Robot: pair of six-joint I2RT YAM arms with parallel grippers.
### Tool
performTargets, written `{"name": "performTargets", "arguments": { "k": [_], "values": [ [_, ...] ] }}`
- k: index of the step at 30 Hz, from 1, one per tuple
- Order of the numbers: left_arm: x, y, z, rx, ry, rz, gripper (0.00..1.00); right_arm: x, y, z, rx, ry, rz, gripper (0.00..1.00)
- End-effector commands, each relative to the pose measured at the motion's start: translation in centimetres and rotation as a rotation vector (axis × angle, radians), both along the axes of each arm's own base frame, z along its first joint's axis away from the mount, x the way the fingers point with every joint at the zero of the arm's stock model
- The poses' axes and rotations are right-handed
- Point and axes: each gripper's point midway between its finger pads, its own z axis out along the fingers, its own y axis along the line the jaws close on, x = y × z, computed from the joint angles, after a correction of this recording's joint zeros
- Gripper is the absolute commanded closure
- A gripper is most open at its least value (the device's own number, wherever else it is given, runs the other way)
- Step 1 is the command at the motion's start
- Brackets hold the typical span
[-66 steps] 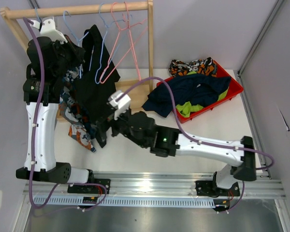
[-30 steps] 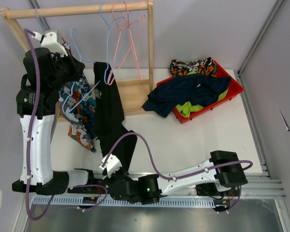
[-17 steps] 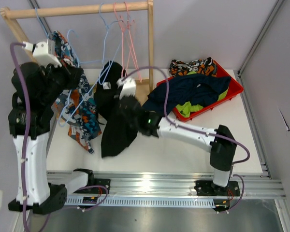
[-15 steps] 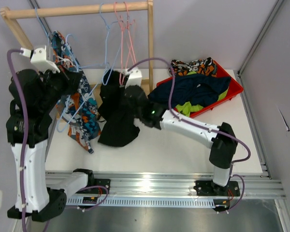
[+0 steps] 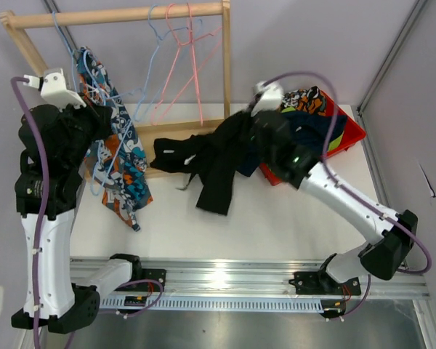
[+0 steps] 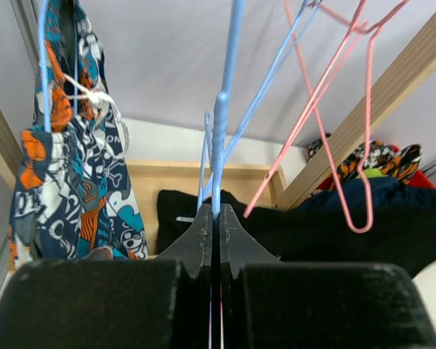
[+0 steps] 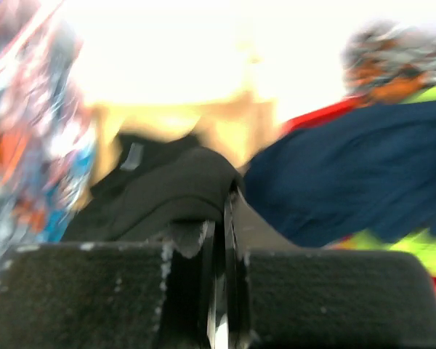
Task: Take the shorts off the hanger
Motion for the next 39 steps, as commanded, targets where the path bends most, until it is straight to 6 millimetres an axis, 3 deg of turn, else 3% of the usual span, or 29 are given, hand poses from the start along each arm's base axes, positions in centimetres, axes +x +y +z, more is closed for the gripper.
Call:
{"name": "performTargets", "arguments": {
  "k": [1,2,3,4,5,6,9,11,12,13,15,16,17,18,19,20,21,22,23,25,27,28,29,31,32,33,39],
  "values": [
    [0.6,0.3,0.5,-0.015,-0.045,0.020,1.00,5.4,-8.2,8.3,0.075,-0.136,-0.153,1.00],
    [0.7,0.4,0.5,-0.010,-0.044,0.026,1.00,6.2,-9.5,11.2,0.100,-0.176,-0.163,1.00],
    [0.7,0.8,0.2,0.009,-0.036,0.043,1.00,8.9,-12.3,11.0,0.076,-0.174,-0.228,1.00],
    [0.7,1.0,0.2,0.019,-0.034,0.052,1.00,10.0,-13.6,11.6,0.074,-0.181,-0.255,1.00],
    [0.7,1.2,0.2,0.029,-0.032,0.061,1.00,10.5,-14.9,14.3,0.096,-0.219,-0.266,1.00],
    [0.8,1.6,0.2,0.046,-0.030,0.081,1.00,12.7,-17.0,13.5,0.085,-0.202,-0.314,1.00],
    [1.1,2.2,0.0,0.071,-0.023,0.105,1.00,14.3,-19.4,14.9,0.108,-0.215,-0.346,1.00],
    [1.6,2.4,-0.3,0.081,-0.012,0.118,1.00,15.4,-20.7,13.7,0.106,-0.198,-0.377,1.00],
    [1.8,2.5,-0.4,0.085,-0.010,0.121,1.00,15.9,-20.8,11.4,0.090,-0.156,-0.385,1.00],
    [2.3,2.6,-0.6,0.088,-0.007,0.125,1.00,15.7,-21.2,11.5,0.104,-0.172,-0.389,1.00],
    [2.8,2.8,-0.7,0.092,-0.005,0.132,1.00,15.6,-21.4,8.9,0.097,-0.138,-0.397,1.00],
    [3.3,2.8,-0.7,0.091,-0.001,0.132,1.00,15.8,-21.4,4.7,0.085,-0.060,-0.406,1.00],
    [3.7,2.8,-0.5,0.090,-0.007,0.134,1.00,15.0,-21.7,4.5,0.102,-0.066,-0.409,1.00],
    [3.8,2.7,0.3,0.087,-0.025,0.133,1.00,14.6,-21.6,2.9,0.107,-0.039,-0.407,1.00],
    [4.2,2.7,0.5,0.088,-0.029,0.133,1.00,14.1,-21.5,-1.2,0.091,0.037,-0.405,0.93],
    [5.2,2.6,0.2,0.090,-0.018,0.130,1.00,13.3,-21.1,-1.6,0.124,0.042,-0.374,0.75],
    [5.2,2.6,1.9,0.086,-0.057,0.128,1.00,12.7,-20.7,-3.0,0.131,0.067,-0.360,0.20],
    [5.7,2.4,2.2,0.088,-0.060,0.122,1.00,11.8,-20.6,-6.5,0.123,0.132,-0.359,0.01],
    [6.7,2.1,1.9,0.090,-0.047,0.106,1.00,10.7,-20.3,-6.9,0.151,0.143,-0.361,0.01],
    [6.7,1.9,4.8,0.088,-0.105,0.098,1.00,9.3,-19.4,-8.6,0.160,0.168,-0.338,0.01],
    [7.8,1.7,6.0,0.089,-0.115,0.088,1.00,6.8,-18.3,-11.1,0.149,0.202,-0.312,0.01],
    [7.0,1.7,8.2,0.087,-0.162,0.090,1.00,6.1,-17.8,-11.5,0.153,0.201,-0.299,0.01],
    [8.2,1.5,7.9,0.094,-0.146,0.078,1.00,4.6,-17.5,-12.9,0.156,0.225,-0.285,0.00],
    [9.0,1.2,8.1,0.095,-0.148,0.062,1.00,3.4,-17.0,-13.9,0.173,0.238,-0.262,0.01],
    [8.6,1.0,9.8,0.089,-0.190,0.054,1.00,2.8,-16.8,-14.5,0.179,0.248,-0.253,0.01],
    [9.2,0.7,9.7,0.087,-0.188,0.039,1.00,2.0,-16.7,-15.9,0.176,0.277,-0.244,0.00],
    [14.1,-0.8,8.3,0.085,-0.169,-0.030,1.00,-0.4,-15.4,-17.1,0.193,0.297,-0.188,0.01]
  ]
}}
